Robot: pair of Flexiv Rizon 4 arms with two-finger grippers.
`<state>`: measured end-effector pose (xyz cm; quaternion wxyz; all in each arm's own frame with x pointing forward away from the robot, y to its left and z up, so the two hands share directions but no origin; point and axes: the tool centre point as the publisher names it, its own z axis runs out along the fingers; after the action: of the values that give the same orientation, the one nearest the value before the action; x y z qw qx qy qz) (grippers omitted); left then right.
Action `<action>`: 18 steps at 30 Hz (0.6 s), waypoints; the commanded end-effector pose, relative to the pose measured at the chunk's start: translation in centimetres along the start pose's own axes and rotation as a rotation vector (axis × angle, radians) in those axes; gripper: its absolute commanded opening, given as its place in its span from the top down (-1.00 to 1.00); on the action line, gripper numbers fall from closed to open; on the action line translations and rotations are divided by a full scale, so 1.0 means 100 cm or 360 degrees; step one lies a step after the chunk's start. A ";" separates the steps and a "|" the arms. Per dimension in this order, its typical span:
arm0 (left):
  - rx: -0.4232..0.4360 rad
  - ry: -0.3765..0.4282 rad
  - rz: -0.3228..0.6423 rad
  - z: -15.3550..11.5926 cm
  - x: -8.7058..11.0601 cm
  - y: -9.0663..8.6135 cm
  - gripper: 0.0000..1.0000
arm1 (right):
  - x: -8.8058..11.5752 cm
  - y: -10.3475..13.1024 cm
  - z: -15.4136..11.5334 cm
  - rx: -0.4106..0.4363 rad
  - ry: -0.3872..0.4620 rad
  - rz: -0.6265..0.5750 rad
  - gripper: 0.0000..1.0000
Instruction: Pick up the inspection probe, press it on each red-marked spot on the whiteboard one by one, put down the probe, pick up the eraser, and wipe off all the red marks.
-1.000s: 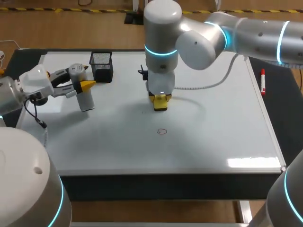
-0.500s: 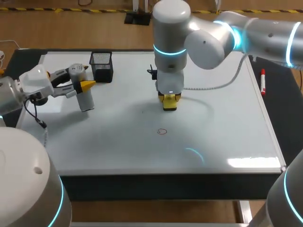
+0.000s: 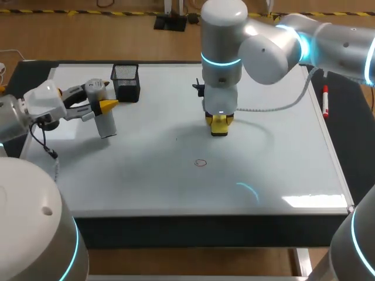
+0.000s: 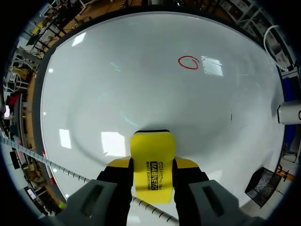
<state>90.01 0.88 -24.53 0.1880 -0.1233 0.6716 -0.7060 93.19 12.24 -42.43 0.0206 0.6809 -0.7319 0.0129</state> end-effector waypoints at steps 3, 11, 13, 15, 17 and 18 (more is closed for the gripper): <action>-0.0005 0.0000 -0.0002 0.000 0.000 -0.002 1.00 | 0.012 -0.001 0.000 0.0004 0.0004 0.0009 1.00; -0.0005 0.0000 -0.0002 0.000 0.000 -0.002 1.00 | 0.017 -0.004 -0.004 -0.0001 0.0017 0.0017 1.00; -0.0005 0.0000 -0.0002 0.000 0.000 -0.002 1.00 | 0.017 -0.005 -0.012 0.0005 0.0012 0.0023 1.00; -0.0005 0.0000 -0.0002 0.000 0.000 -0.002 1.00 | 0.013 -0.006 -0.025 0.0045 -0.0015 0.0006 1.00; -0.0005 0.0000 -0.0002 0.000 0.000 -0.002 1.00 | 0.006 -0.006 -0.033 0.0065 -0.0041 -0.0025 1.00; -0.0005 0.0000 -0.0002 0.000 0.000 -0.002 1.00 | 0.000 -0.007 -0.038 0.0080 -0.0055 -0.0046 1.00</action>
<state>90.01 0.88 -24.53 0.1880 -0.1233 0.6716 -0.7060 94.55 12.29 -40.12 -0.0024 0.6877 -0.7259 0.0135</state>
